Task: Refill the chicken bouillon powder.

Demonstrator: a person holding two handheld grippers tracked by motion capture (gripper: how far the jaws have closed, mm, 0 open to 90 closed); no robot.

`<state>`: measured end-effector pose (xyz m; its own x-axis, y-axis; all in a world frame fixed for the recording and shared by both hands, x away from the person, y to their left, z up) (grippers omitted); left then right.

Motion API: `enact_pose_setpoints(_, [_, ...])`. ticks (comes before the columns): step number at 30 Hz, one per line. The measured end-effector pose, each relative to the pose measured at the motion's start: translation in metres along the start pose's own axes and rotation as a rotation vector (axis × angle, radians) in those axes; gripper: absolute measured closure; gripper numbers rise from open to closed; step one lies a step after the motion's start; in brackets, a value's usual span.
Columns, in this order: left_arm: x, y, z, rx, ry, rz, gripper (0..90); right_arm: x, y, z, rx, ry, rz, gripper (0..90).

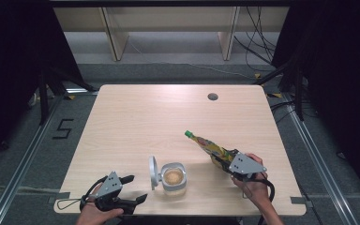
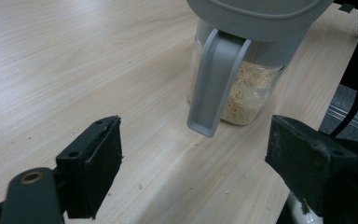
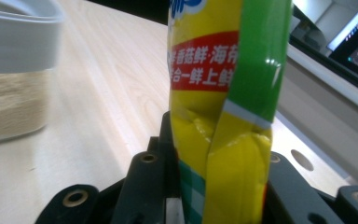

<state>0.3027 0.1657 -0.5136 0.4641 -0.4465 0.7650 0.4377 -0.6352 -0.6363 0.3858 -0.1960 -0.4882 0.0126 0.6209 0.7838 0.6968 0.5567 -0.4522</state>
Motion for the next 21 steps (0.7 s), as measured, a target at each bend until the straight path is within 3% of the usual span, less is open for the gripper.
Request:
enact_pose_setpoints(1, [0.0,0.0,0.0,-0.001,0.001,-0.001,17.8,-0.001,0.003,-0.001,0.003,0.037,0.0,74.6])
enact_pose_setpoints(3, [0.0,-0.001,0.0,0.0,0.004,0.002,17.8,-0.004,0.011,-0.007,0.005,0.065,-0.013,74.7])
enact_pose_setpoints(4, [0.0,-0.001,-0.001,0.006,-0.022,0.006,17.8,-0.005,0.013,-0.008,0.007,0.085,-0.015,74.7])
enact_pose_setpoints(7, [0.001,-0.002,0.0,-0.004,0.006,-0.003,17.8,-0.007,0.019,-0.014,0.004,0.141,-0.04,74.8])
enact_pose_setpoints(9, [0.001,-0.003,0.0,-0.002,0.006,-0.013,17.8,-0.009,0.019,-0.018,0.008,0.163,-0.04,74.8])
enact_pose_setpoints(10, [0.001,-0.003,-0.001,-0.003,-0.021,-0.016,17.8,-0.012,0.018,-0.018,0.011,0.181,-0.025,74.8])
enact_pose_setpoints(11, [0.001,-0.003,0.0,0.0,0.002,-0.017,17.8,-0.013,0.018,-0.02,0.004,0.181,-0.043,74.8])
enact_pose_setpoints(12, [0.001,-0.003,0.0,0.001,0.006,-0.018,17.8,-0.015,0.017,-0.02,0.01,0.223,-0.039,74.7])
enact_pose_setpoints(15, [0.001,-0.004,0.0,0.002,0.008,-0.017,17.8,-0.02,0.014,-0.024,0.007,0.277,-0.067,74.3])
enact_pose_setpoints(17, [0.001,-0.003,0.001,0.005,0.009,-0.017,17.8,-0.023,0.011,-0.023,0.012,0.305,-0.066,73.9])
enact_pose_setpoints(20, [0.0,-0.002,-0.002,-0.004,-0.016,-0.011,17.8,-0.027,0.007,-0.021,0.018,0.278,-0.042,73.3])
enact_pose_setpoints(21, [0.0,-0.002,-0.001,-0.001,-0.007,-0.011,17.8,-0.029,0.007,-0.022,-0.002,0.303,-0.046,73.1])
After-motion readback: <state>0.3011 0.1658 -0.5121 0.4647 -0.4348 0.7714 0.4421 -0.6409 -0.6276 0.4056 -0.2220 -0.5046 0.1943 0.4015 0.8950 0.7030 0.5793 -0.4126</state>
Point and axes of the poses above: each handheld gripper's, and its own axes: y roughly forward along the jaws, x roughly out of its top, z roughly to its left, the point moved 4 cm from there along y, roughly forward along the jaws, and after that the axes turned 11 degrees about z, right-handed, at the moved point
